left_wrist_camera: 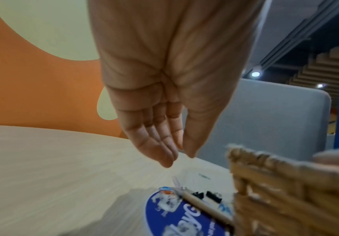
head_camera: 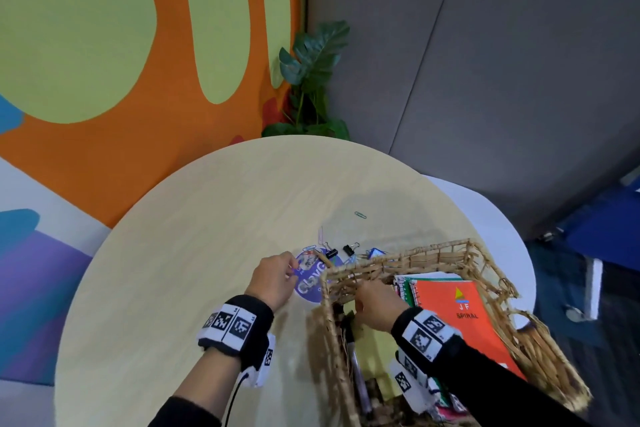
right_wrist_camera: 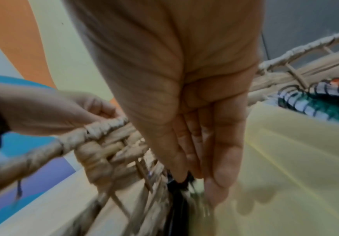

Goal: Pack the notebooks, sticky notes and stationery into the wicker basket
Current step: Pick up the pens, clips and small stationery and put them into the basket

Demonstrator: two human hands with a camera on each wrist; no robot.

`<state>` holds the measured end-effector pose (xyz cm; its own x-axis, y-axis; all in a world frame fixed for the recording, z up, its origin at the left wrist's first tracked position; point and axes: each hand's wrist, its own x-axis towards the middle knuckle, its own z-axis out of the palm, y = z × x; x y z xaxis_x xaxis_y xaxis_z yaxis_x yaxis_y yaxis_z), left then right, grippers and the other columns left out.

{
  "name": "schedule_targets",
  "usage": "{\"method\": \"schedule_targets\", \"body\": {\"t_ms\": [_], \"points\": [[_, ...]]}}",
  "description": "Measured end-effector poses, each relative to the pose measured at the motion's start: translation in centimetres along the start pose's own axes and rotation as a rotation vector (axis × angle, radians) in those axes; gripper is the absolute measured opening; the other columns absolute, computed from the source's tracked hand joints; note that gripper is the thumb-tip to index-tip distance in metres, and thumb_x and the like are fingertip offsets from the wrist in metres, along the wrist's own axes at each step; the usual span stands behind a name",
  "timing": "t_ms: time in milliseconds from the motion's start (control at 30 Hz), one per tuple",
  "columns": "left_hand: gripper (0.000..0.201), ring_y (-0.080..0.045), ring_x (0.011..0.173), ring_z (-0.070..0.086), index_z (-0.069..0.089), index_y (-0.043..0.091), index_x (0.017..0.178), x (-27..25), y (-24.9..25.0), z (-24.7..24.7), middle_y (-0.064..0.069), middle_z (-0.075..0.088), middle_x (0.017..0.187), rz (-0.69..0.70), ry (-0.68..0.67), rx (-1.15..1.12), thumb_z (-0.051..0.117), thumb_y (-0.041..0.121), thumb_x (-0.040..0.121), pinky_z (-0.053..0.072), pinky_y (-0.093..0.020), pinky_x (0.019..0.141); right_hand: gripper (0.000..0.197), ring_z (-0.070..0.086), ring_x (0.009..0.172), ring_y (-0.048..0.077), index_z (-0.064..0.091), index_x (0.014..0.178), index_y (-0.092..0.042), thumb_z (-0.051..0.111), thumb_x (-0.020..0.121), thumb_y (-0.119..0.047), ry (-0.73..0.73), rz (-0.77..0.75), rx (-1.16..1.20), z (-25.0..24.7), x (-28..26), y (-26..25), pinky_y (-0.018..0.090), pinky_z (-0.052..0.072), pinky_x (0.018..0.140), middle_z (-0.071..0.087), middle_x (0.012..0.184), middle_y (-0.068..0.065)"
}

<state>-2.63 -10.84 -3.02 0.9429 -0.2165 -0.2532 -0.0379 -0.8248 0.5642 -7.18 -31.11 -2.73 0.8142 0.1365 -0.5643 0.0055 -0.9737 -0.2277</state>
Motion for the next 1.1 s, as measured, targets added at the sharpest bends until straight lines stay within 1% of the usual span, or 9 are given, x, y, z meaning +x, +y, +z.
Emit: {"method": "schedule_targets", "body": {"t_ms": [100,167,267,467,633,733,833,1033,1100], "points": [[0.013,-0.023,0.09,0.061,0.059,0.015,0.096,2.5,-0.5,0.6,-0.002,0.062,0.095,0.044,-0.052,0.084,0.053,0.008,0.087,0.041,-0.025,0.071,0.022,0.066,0.077,0.032,0.068,0.083,0.004,0.054,0.086,-0.013,0.106,-0.044,0.052,-3.6,-0.4,0.8,0.031,0.048,0.065,0.071,0.086,0.021],[0.021,-0.024,0.101,0.06,0.062,0.013,0.106,4.3,-0.3,1.2,-0.006,0.064,0.107,0.102,-0.078,0.127,0.053,0.008,0.088,0.045,-0.029,0.082,0.02,0.063,0.073,0.025,0.069,0.083,-0.001,0.054,0.087,-0.013,0.193,-0.073,0.092,-6.9,-0.2,1.1,0.026,0.044,0.064,0.072,0.085,0.015],[0.027,-0.025,0.103,0.057,0.062,0.014,0.111,6.5,0.9,2.3,-0.008,0.06,0.112,0.25,-0.097,0.229,0.052,0.004,0.088,0.044,-0.029,0.084,0.017,0.054,0.072,0.017,0.064,0.076,-0.013,0.051,0.086,-0.008,0.275,-0.11,0.058,-10.8,1.9,1.3,0.024,0.041,0.067,0.065,0.078,0.006],[0.031,-0.032,0.108,0.051,0.061,0.01,0.113,9.8,2.6,4.2,-0.013,0.056,0.115,0.395,-0.238,0.473,0.049,0.001,0.086,0.047,-0.041,0.083,0.017,0.053,0.079,0.022,0.067,0.096,-0.002,0.052,0.089,-0.006,0.029,-0.168,-0.228,-13.1,9.9,0.4,0.03,0.041,0.07,0.07,0.102,0.014],[0.034,-0.033,0.124,0.04,0.06,0.011,0.124,10.8,3.1,4.7,-0.013,0.045,0.137,0.438,-0.389,0.637,0.053,0.012,0.091,0.046,-0.044,0.094,0.022,0.063,0.102,0.032,0.067,0.103,0.002,0.064,0.087,-0.013,-0.193,-0.242,-0.512,-12.4,14.5,-0.7,0.036,0.051,0.082,0.067,0.112,0.017],[0.031,-0.032,0.121,0.041,0.063,0.012,0.118,10.4,2.4,4.4,-0.011,0.048,0.133,0.458,-0.331,0.609,0.056,0.013,0.088,0.046,-0.043,0.089,0.031,0.059,0.108,0.031,0.063,0.111,-0.001,0.068,0.085,-0.017,-0.22,-0.289,-0.552,-12.0,15.7,-1.6,0.037,0.049,0.085,0.063,0.118,0.015],[0.025,-0.028,0.111,0.047,0.068,0.016,0.108,9.2,1.4,3.2,-0.004,0.057,0.12,0.482,-0.141,0.411,0.054,0.015,0.088,0.045,-0.035,0.08,0.037,0.056,0.108,0.03,0.058,0.112,-0.004,0.072,0.082,-0.018,-0.253,-0.369,-0.545,-11.1,16.2,-2.4,0.035,0.045,0.083,0.061,0.117,0.014],[0.016,-0.018,0.099,0.051,0.067,0.026,0.098,5.4,-1.8,-1.1,0.008,0.062,0.101,0.267,0.031,0.167,0.06,0.019,0.086,0.04,-0.032,0.08,0.059,0.056,0.104,0.032,0.055,0.122,-0.008,0.082,0.07,-0.019,-0.391,-0.492,-0.647,-9.6,16.5,-4.4,0.032,0.04,0.071,0.052,0.105,0.012],[0.011,-0.015,0.092,0.051,0.067,0.026,0.091,3.8,-3.3,-2.0,0.01,0.061,0.094,0.177,0.062,0.09,0.064,0.02,0.083,0.04,-0.031,0.078,0.063,0.058,0.103,0.032,0.055,0.121,-0.006,0.084,0.066,-0.021,-0.441,-0.515,-0.728,-9.1,16.7,-4.9,0.032,0.041,0.069,0.056,0.107,0.014]]}}
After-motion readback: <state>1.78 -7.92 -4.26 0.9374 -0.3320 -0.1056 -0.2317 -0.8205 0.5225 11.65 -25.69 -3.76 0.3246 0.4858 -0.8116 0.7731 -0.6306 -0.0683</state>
